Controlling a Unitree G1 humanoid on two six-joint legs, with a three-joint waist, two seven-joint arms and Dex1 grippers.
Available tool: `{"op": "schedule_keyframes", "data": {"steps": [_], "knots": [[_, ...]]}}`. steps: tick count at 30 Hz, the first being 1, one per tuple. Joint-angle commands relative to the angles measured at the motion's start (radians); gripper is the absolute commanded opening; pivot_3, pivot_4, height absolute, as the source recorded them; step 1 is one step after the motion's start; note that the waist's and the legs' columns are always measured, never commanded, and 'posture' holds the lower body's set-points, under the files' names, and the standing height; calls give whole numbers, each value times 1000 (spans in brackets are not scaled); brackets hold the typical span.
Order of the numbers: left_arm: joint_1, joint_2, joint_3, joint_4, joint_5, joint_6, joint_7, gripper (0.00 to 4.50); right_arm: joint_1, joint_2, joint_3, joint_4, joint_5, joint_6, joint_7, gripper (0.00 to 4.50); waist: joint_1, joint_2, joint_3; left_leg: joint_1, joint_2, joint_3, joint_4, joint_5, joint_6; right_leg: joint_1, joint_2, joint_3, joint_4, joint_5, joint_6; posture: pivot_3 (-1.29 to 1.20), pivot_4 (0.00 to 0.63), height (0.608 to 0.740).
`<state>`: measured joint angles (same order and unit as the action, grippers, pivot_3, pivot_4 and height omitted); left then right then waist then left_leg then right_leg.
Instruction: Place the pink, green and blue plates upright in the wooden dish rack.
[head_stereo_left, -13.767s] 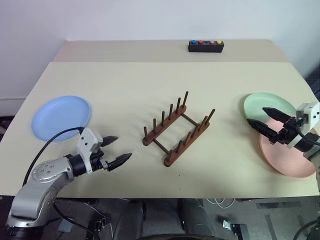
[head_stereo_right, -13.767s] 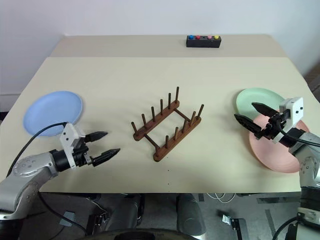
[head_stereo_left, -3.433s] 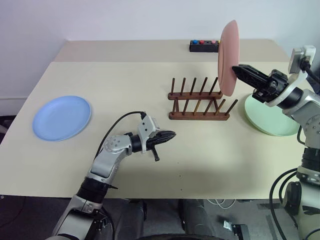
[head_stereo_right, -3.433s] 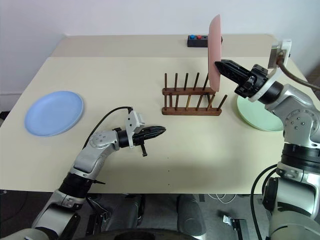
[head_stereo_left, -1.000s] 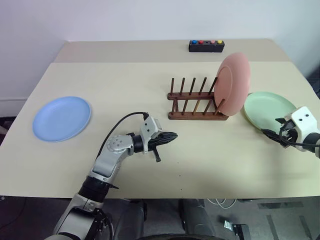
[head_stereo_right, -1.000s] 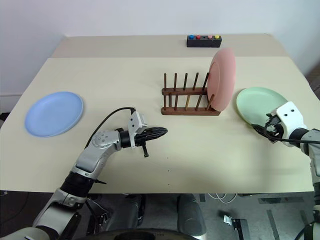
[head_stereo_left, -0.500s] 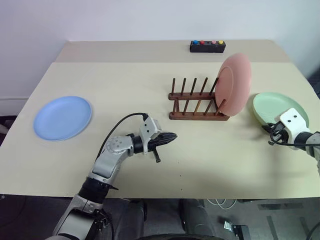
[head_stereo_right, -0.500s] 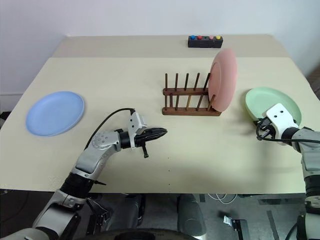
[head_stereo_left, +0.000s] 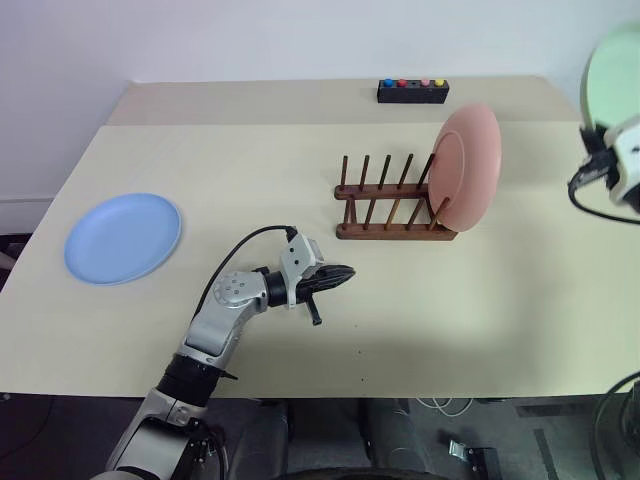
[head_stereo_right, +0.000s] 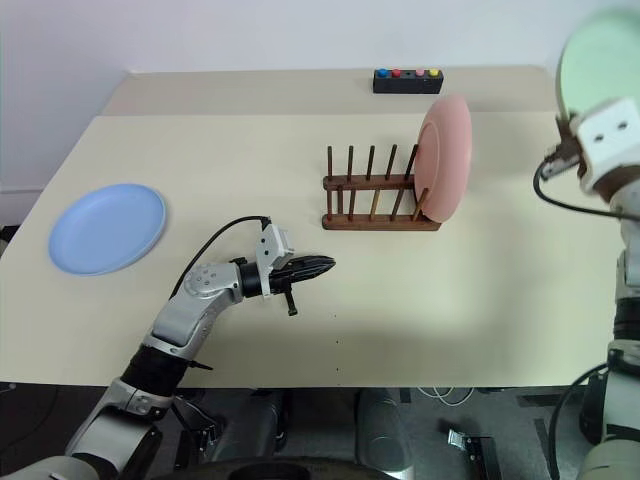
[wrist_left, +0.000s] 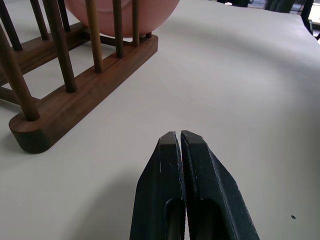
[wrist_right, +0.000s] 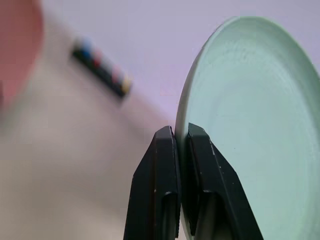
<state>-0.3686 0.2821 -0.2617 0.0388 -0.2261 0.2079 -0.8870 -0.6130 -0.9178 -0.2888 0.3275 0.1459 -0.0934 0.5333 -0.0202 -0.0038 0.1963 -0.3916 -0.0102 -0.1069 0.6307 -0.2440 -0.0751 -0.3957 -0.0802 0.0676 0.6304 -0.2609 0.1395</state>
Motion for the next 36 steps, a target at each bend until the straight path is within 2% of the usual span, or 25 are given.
{"op": "schedule_keyframes", "data": {"steps": [1,8,12,16,21,36], "knots": [[-10,1,2,-24,1,-17,-3,96,-91,42,-53,-244,260,143,86,39,-2,0,0,0,0,0,0,0,0,0,0,0,0,0,0,0,150,734],[-3,2,3,-28,1,-19,2,96,-93,97,-71,-541,659,463,180,39,9,-1,0,-1,0,-2,1,0,0,1,0,-2,0,0,0,0,150,734],[2,3,2,-33,3,-19,7,96,-37,188,-70,-657,974,657,129,39,5,-1,0,-1,0,-2,1,0,0,1,0,-2,0,0,0,0,150,734],[3,3,3,-33,2,-20,7,96,20,255,-67,-687,1118,743,64,39,4,-1,0,-1,0,-3,1,0,0,0,0,-2,1,0,0,0,150,734],[13,15,21,-67,-33,-5,-15,96,97,324,-51,-611,1128,799,-36,39,6,-1,0,-1,0,-2,1,0,0,0,0,-2,0,0,0,0,150,734],[30,39,56,-129,-68,21,-9,96,93,374,-59,-541,1098,804,-85,39,3,-1,0,-1,0,-2,0,0,0,-1,1,-2,0,0,0,0,150,734]]}}
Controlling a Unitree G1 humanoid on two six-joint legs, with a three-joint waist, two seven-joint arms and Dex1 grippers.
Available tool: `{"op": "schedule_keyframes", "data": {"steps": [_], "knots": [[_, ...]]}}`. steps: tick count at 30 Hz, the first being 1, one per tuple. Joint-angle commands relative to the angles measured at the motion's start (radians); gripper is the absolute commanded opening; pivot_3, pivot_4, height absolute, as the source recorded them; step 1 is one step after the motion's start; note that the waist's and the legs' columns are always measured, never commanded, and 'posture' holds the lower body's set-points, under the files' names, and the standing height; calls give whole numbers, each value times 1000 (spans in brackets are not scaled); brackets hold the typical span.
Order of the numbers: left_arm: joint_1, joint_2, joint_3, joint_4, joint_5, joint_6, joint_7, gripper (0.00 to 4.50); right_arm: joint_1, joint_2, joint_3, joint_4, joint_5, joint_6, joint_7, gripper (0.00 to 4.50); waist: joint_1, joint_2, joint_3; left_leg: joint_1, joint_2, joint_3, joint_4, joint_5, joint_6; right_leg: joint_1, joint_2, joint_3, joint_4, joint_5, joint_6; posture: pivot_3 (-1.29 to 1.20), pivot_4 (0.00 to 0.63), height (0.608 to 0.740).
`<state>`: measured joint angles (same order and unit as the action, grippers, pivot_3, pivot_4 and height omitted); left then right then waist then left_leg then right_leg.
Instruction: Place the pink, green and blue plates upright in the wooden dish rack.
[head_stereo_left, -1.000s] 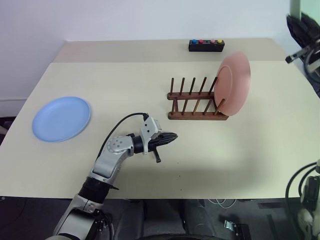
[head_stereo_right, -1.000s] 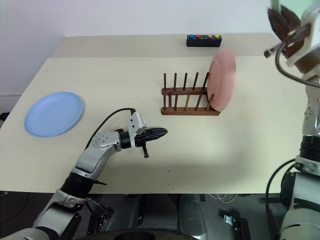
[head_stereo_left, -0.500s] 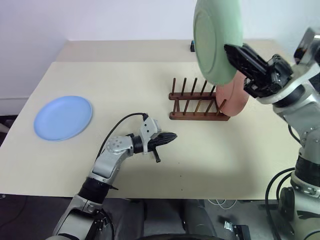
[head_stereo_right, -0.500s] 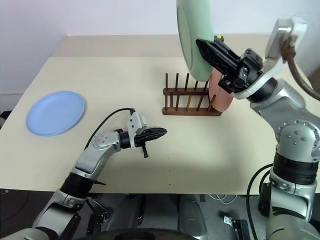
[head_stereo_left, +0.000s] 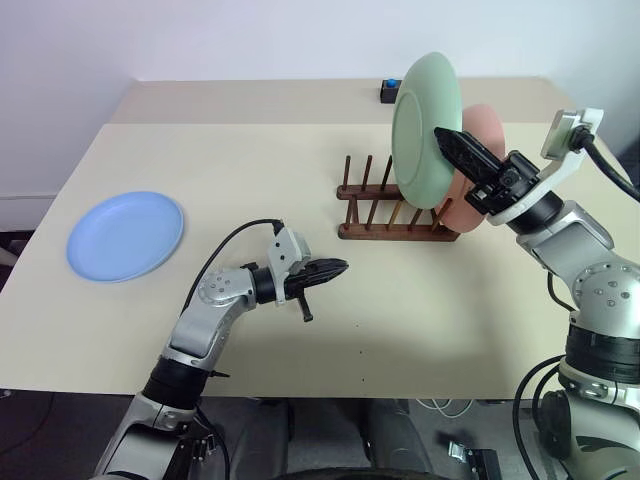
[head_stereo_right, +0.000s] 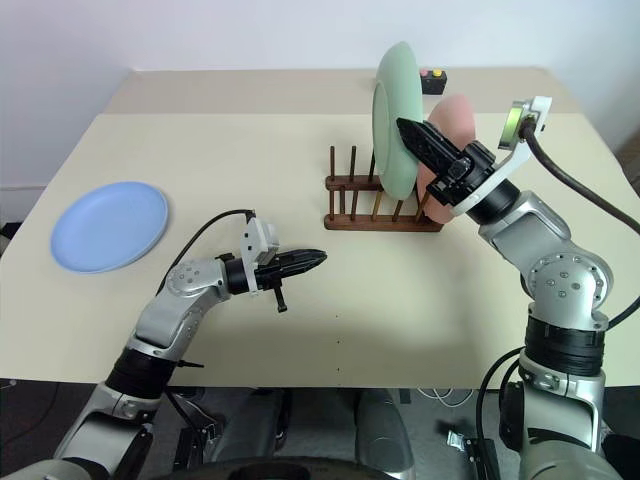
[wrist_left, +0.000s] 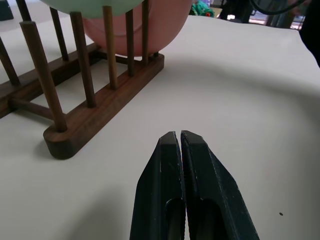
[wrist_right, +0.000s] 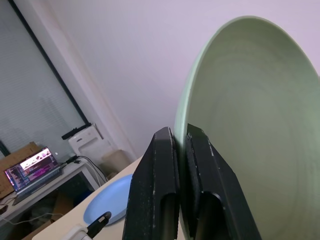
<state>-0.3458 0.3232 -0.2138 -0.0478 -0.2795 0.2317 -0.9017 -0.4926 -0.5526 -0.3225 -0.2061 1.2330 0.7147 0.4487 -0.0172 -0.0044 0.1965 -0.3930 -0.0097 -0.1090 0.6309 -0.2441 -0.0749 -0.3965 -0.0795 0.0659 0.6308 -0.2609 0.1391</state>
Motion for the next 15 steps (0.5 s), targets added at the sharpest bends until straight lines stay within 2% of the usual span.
{"op": "schedule_keyframes", "data": {"steps": [1,15], "knots": [[9,-2,7,-43,-14,-3,7,96,-28,10,-25,-4,10,-3,-4,39,0,0,0,0,0,0,0,0,0,0,0,0,0,0,0,0,150,734],[11,-2,1,-40,-6,-2,19,96,-59,36,-21,30,-14,10,-61,39,-1,0,0,0,0,0,0,0,0,0,0,0,0,0,0,0,150,734]]}}
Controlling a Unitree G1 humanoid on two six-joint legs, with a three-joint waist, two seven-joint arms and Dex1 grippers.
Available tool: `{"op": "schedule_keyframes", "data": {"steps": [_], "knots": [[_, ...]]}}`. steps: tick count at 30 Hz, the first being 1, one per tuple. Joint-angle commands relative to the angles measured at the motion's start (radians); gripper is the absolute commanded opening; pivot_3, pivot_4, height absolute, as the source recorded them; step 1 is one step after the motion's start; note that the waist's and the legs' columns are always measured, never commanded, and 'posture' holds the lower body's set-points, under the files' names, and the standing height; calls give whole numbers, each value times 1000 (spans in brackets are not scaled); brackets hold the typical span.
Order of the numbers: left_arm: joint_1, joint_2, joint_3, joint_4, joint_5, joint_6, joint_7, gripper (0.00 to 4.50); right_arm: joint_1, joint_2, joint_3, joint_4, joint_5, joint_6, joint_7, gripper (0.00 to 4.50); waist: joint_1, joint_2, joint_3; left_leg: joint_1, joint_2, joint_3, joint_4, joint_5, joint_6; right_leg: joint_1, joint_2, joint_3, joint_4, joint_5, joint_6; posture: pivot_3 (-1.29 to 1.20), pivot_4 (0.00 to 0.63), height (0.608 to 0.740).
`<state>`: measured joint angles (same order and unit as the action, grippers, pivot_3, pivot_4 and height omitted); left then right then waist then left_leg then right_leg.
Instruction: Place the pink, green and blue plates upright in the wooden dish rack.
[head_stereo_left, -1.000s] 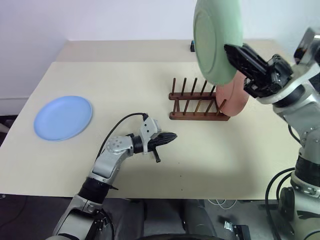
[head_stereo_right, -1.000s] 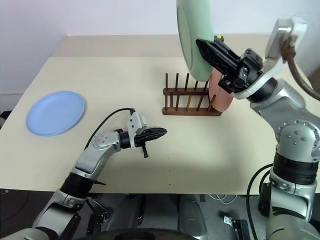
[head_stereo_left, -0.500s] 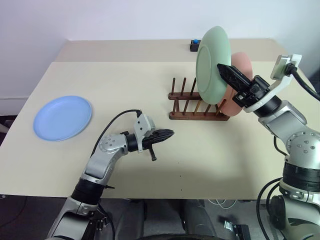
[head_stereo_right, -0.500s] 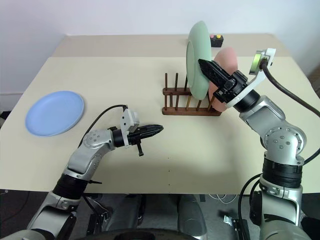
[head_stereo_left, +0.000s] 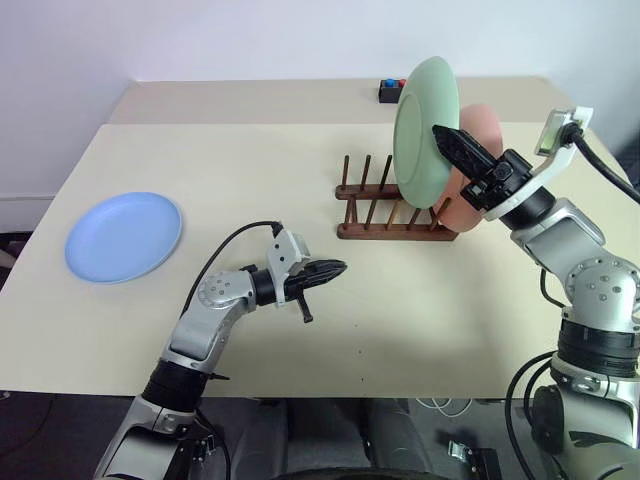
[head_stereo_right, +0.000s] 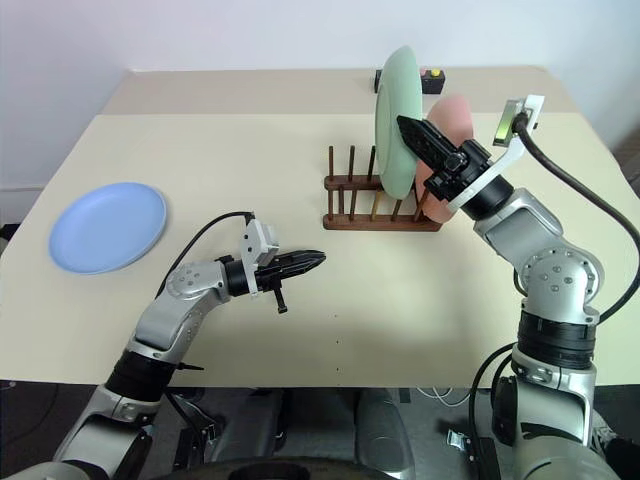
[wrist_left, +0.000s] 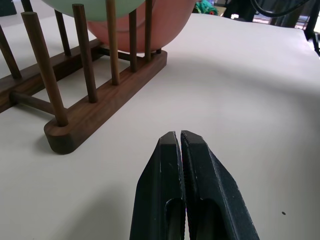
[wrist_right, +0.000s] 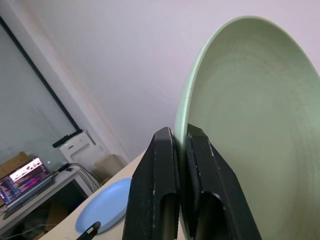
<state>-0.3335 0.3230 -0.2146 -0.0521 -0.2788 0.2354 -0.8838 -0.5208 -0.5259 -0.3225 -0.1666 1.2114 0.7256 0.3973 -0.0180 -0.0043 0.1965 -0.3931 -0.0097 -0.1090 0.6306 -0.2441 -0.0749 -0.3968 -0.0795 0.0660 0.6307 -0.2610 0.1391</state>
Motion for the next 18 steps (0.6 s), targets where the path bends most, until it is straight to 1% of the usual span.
{"op": "schedule_keyframes", "data": {"steps": [1,4,5,7,8,11,12,13,18], "knots": [[-2,-2,0,-34,-4,-8,3,96,-32,11,-21,-7,5,0,-14,39,0,0,0,0,0,0,0,0,0,0,0,0,0,0,0,0,150,734],[-3,-3,-2,-29,1,-11,5,96,-34,15,-23,-4,4,6,-22,39,0,0,0,0,0,0,0,0,0,0,0,0,0,0,0,0,150,734],[-3,-3,-2,-30,0,-10,5,96,-35,15,-23,-4,3,7,-22,347,0,0,0,0,0,0,0,0,0,0,0,0,0,0,0,0,150,734],[-2,-4,-2,-32,0,-9,6,96,-34,16,-24,-4,3,9,-23,1032,0,0,0,0,0,0,0,0,0,0,0,0,0,0,0,0,150,734],[-2,-4,-2,-32,0,-9,6,96,-35,17,-23,-5,1,9,-24,1484,0,0,0,0,0,0,0,0,0,0,0,0,0,0,0,0,150,734],[-1,-3,-3,-32,2,-10,7,96,-37,18,-19,-9,-13,3,-30,3066,0,0,0,0,0,0,0,0,0,0,0,0,0,0,0,0,150,734],[-1,-3,-4,-33,1,-9,8,96,-38,18,-17,-9,-22,0,-31,3457,0,0,0,0,0,0,0,0,0,0,0,0,0,0,0,0,150,734],[-1,-3,-4,-33,1,-9,8,96,-39,18,-18,-8,-25,-1,-32,4007,0,0,0,0,0,0,0,0,0,0,0,0,0,0,0,0,150,734],[-1,-2,-5,-32,1,-8,8,96,-44,17,-21,-4,-40,-2,-31,4007,0,0,0,0,0,0,0,0,0,0,0,0,0,0,0,0,150,734]]}}
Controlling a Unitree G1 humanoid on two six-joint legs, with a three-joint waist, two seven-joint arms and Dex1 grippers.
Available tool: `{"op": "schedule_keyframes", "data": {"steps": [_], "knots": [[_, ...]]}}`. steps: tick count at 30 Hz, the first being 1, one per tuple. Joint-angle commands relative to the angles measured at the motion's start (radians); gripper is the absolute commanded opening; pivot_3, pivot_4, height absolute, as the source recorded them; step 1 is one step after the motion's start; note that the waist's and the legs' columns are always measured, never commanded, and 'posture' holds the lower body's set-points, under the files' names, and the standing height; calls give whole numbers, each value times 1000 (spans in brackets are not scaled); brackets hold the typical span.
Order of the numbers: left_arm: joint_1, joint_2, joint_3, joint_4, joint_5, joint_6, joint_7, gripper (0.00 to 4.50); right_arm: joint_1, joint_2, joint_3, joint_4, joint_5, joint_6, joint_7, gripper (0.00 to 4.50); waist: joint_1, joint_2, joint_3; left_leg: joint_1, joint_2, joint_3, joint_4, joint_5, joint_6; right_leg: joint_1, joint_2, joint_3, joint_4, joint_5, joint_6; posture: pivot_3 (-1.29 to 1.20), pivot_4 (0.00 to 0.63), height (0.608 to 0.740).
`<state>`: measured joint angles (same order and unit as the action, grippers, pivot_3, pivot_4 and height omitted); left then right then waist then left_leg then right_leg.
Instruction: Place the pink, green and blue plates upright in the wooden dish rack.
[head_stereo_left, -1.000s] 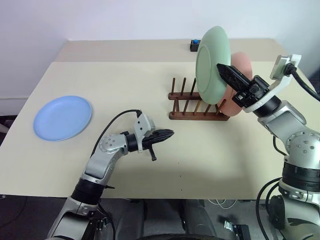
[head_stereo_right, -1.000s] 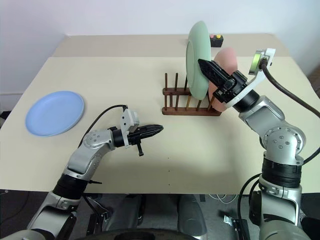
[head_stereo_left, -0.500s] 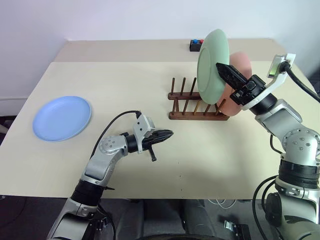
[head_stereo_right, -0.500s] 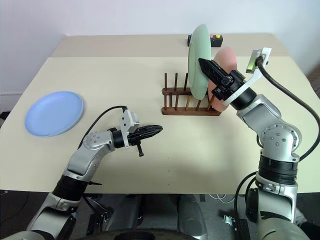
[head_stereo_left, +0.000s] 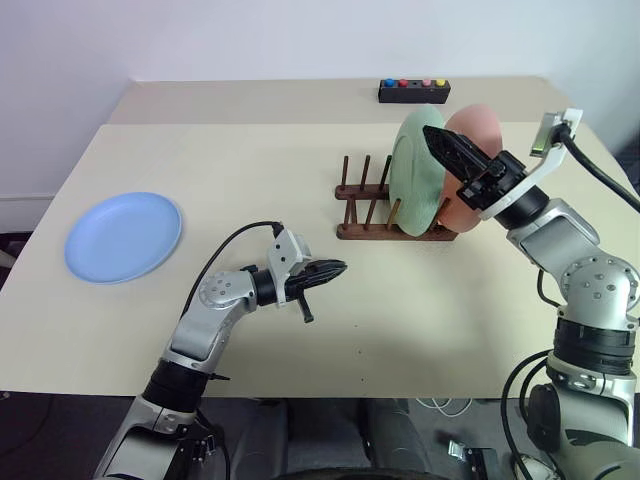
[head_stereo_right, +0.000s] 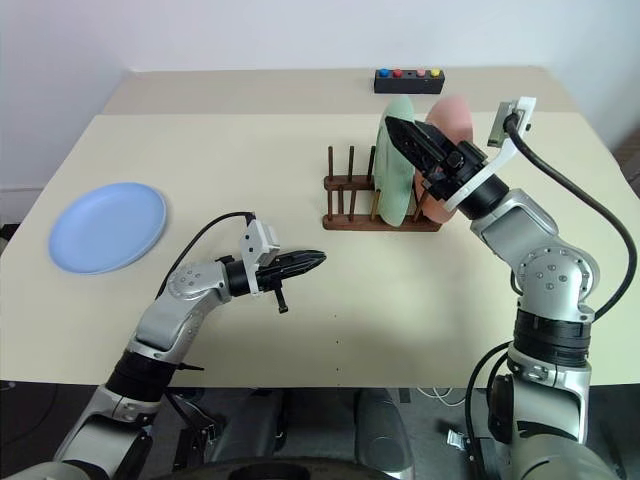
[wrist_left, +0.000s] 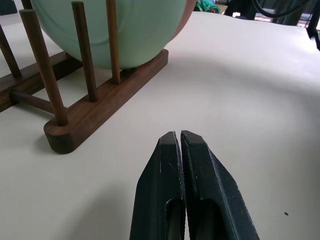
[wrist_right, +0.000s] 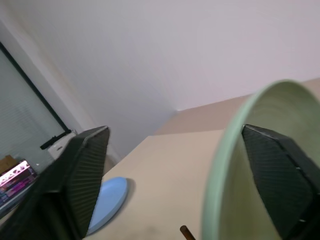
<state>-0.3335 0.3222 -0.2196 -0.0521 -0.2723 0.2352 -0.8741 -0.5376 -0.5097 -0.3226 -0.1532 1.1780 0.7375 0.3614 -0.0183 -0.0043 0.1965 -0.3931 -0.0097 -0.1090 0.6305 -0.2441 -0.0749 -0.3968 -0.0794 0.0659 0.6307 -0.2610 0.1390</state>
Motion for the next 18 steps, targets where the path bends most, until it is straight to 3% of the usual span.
{"op": "schedule_keyframes", "data": {"steps": [1,18], "knots": [[-1,-2,-1,-32,-6,-8,-2,96,-29,1,-20,-17,-12,-14,5,4007,0,0,0,0,0,0,0,0,0,0,0,0,0,0,0,0,150,734],[-8,-4,-5,-24,-1,-9,-2,96,-64,-129,-1,-47,-213,-56,154,4007,0,0,0,0,0,0,0,0,0,0,0,0,0,0,0,0,150,734]]}}
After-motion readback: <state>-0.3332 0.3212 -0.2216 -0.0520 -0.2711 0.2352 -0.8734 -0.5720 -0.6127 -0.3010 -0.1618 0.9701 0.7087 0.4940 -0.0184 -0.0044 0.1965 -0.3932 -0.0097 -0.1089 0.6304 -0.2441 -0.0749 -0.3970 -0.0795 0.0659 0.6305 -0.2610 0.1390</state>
